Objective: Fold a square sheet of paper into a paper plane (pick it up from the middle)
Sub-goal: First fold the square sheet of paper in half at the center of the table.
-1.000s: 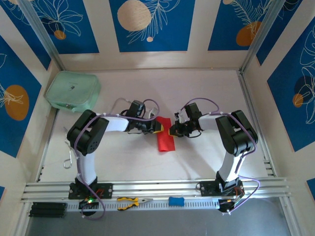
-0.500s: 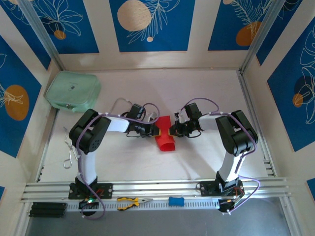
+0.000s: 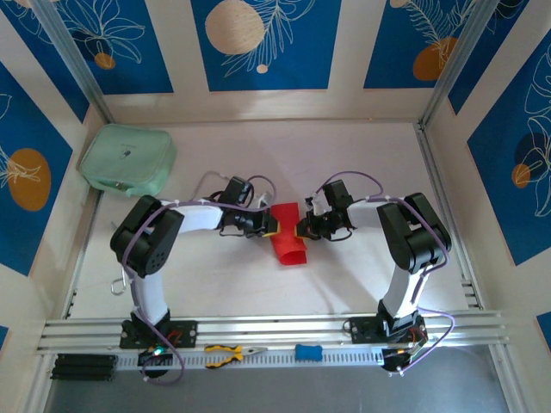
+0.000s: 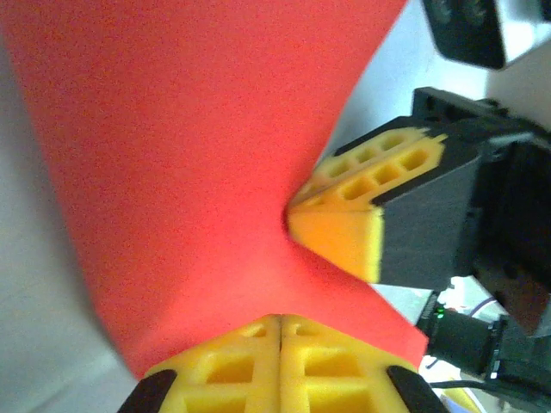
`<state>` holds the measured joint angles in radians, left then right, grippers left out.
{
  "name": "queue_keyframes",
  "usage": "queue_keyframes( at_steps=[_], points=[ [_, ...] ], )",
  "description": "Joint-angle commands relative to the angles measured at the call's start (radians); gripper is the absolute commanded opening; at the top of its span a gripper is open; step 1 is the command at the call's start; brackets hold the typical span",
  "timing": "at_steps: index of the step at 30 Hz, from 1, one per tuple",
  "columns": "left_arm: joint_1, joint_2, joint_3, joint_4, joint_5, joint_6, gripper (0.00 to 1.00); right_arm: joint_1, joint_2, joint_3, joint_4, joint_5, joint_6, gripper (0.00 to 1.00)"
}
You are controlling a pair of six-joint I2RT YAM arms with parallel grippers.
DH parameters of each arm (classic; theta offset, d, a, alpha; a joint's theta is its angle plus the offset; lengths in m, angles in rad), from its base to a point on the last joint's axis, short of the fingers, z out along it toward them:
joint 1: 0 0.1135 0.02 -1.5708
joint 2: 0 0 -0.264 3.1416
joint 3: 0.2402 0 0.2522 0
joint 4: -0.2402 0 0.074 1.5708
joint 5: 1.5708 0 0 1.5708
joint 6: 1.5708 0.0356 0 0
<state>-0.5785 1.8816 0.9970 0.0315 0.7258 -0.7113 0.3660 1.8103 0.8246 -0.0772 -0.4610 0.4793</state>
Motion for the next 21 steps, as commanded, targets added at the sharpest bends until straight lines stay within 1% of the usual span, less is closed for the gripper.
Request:
queue_keyframes(
  at_steps=[1,6,11,14,18,21],
  points=[
    [-0.02,0.0,0.005,0.004,0.043,-0.069,0.0,0.007,0.05,-0.016,-0.049,0.142,-0.022,0.0],
    [-0.027,0.036,-0.012,-0.03,0.032,-0.053,0.0,0.007,0.05,-0.015,-0.05,0.145,-0.021,0.0],
    [-0.027,0.06,-0.049,-0.111,-0.027,0.042,0.0,0.007,0.049,-0.016,-0.051,0.147,-0.021,0.0],
    [-0.026,0.066,-0.095,-0.104,-0.046,0.081,0.0,0.007,0.049,-0.015,-0.053,0.148,-0.021,0.0],
    [-0.023,0.056,-0.125,-0.081,-0.057,0.077,0.0,0.009,0.047,-0.016,-0.052,0.152,-0.019,0.0],
    [-0.025,0.004,-0.126,-0.067,-0.067,0.054,0.0,0.009,0.048,-0.018,-0.053,0.155,-0.019,0.0]
  ],
)
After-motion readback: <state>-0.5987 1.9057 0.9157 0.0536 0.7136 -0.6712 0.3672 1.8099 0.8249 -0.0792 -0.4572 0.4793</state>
